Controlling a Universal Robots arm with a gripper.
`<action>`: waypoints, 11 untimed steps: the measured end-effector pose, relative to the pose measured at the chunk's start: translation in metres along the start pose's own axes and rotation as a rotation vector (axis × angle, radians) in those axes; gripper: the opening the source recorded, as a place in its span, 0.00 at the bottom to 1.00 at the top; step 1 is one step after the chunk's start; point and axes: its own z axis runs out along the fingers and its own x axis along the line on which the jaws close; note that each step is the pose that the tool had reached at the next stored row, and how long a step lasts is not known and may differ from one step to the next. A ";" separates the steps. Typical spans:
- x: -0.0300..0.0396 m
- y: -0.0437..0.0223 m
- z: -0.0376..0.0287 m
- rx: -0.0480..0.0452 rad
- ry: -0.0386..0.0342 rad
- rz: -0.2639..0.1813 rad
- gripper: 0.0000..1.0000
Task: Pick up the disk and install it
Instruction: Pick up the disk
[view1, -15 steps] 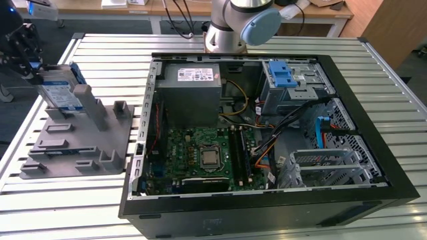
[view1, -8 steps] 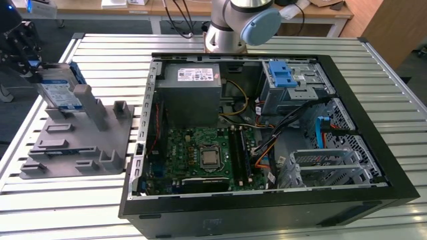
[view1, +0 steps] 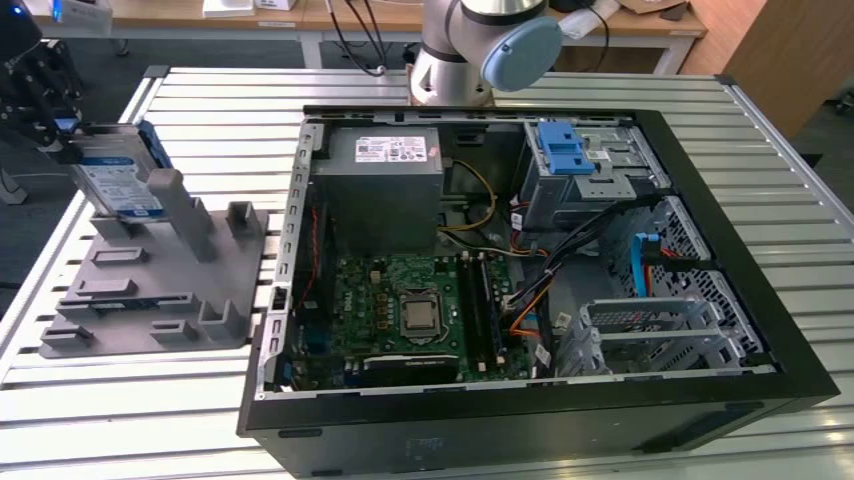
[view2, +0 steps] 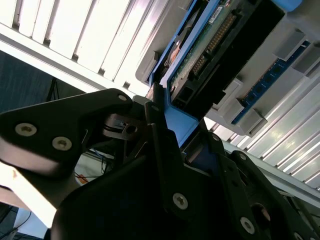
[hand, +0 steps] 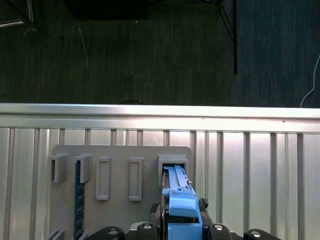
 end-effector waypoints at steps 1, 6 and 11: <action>0.0000 0.0000 -0.0004 0.0000 0.0000 0.000 0.36; -0.0001 0.0000 -0.0024 0.0000 0.0000 0.000 0.36; -0.0001 0.0000 -0.0038 -0.0001 0.0000 0.000 0.36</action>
